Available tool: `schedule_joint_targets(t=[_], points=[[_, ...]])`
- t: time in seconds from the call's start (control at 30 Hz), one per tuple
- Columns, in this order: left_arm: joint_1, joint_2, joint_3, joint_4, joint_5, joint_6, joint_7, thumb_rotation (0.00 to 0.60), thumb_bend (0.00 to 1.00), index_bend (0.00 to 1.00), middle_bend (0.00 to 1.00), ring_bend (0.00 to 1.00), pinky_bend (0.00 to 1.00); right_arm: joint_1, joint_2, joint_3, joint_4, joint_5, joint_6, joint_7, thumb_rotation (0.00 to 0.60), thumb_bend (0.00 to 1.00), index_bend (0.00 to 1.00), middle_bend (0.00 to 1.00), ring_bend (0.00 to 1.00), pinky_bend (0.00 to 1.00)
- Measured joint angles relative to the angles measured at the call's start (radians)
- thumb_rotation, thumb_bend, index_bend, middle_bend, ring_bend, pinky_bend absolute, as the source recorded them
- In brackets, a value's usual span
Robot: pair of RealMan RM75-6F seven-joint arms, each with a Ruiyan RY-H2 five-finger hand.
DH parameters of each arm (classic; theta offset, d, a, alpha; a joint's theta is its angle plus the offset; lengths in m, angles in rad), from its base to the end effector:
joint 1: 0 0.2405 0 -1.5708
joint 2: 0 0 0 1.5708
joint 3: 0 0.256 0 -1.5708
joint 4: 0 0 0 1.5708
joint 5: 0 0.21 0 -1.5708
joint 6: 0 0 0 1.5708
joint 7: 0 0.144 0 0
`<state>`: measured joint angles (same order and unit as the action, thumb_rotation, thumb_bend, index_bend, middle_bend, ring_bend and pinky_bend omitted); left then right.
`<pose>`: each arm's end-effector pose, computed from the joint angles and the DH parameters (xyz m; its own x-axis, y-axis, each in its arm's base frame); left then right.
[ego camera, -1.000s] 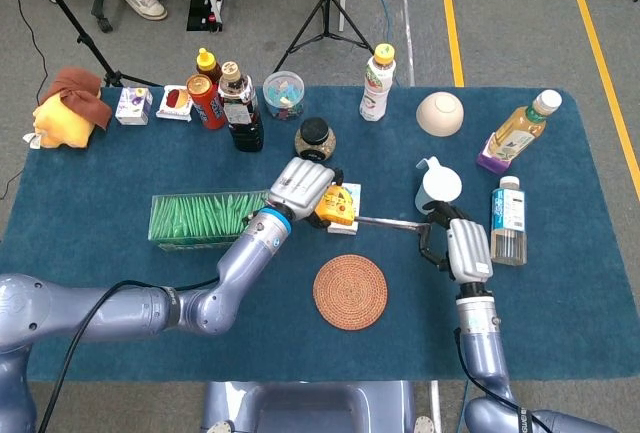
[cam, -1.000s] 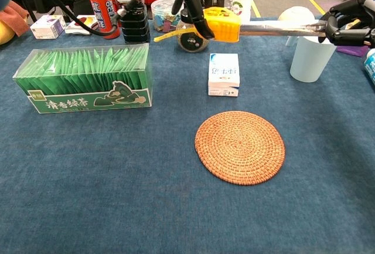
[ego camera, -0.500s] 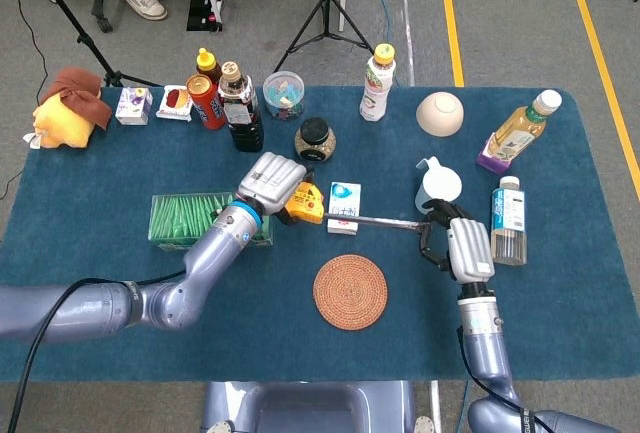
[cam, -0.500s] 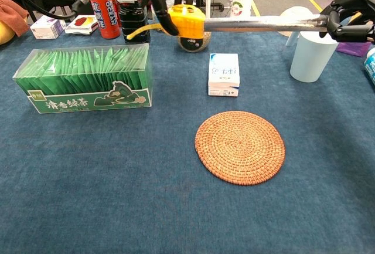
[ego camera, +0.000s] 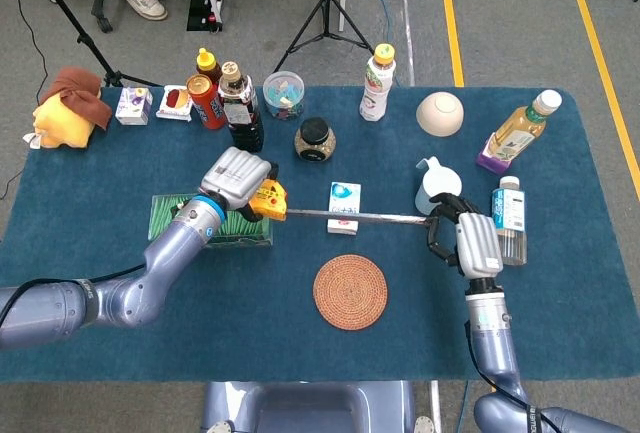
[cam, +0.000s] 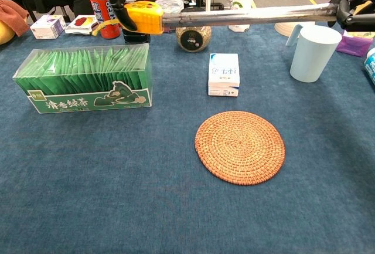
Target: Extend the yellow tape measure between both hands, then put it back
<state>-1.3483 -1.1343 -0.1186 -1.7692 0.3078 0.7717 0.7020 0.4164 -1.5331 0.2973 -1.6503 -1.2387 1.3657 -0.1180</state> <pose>-0.0204 0.4018 0.0723 0.6699 0.3088 0.6752 0.7320 -0.4265 -0.5312 -0.1849 -0.2987 0.0587 -0.0213 0.0621 0.9978 -0.9936 -0.1119 -0.0143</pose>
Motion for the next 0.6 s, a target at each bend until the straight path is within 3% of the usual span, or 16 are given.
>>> schedule_joint_targets(t=[0.6], points=[[0.042,0.123,0.095,-0.033,0.032,-0.012,-0.059,0.600,0.35,0.71,0.54,0.48,0.58,-0.007,0.052,0.039,0.044,0.022,0.000,0.054,0.449,0.71,0.60,0.34,0.32,0.34]])
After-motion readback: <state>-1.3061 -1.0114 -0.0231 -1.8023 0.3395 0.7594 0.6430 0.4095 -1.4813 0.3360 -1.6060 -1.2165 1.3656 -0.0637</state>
